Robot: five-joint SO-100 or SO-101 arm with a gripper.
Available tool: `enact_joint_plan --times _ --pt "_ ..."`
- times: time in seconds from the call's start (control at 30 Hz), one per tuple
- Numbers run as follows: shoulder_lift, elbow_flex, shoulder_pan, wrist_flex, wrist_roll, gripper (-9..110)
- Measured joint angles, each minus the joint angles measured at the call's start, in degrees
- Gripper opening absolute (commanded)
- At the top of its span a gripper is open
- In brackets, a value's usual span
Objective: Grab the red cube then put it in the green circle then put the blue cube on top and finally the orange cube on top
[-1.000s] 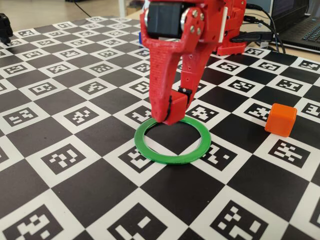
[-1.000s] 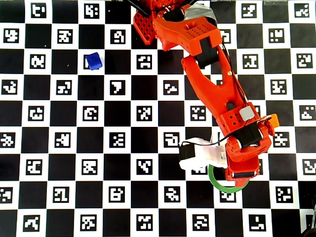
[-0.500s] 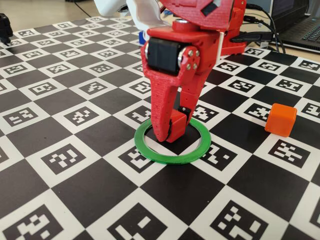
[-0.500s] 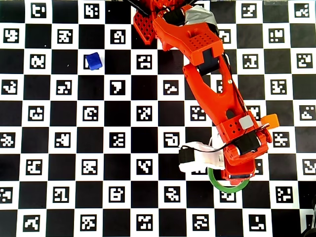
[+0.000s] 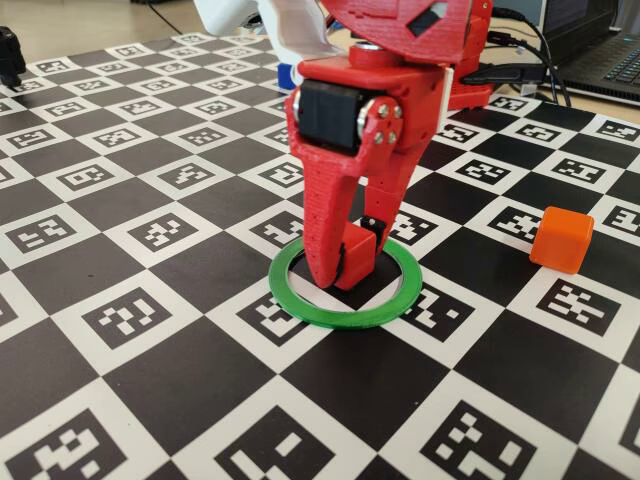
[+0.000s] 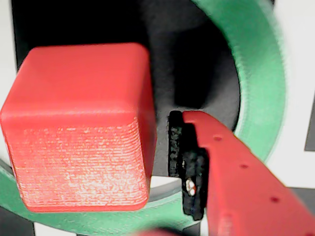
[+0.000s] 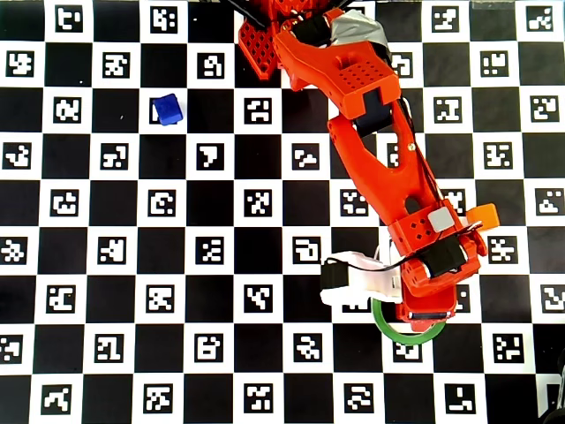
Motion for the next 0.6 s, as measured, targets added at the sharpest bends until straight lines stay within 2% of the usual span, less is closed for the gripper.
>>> enact_joint_plan --times 0.6 --pt "2.2 -2.9 -0.44 4.57 -2.81 51"
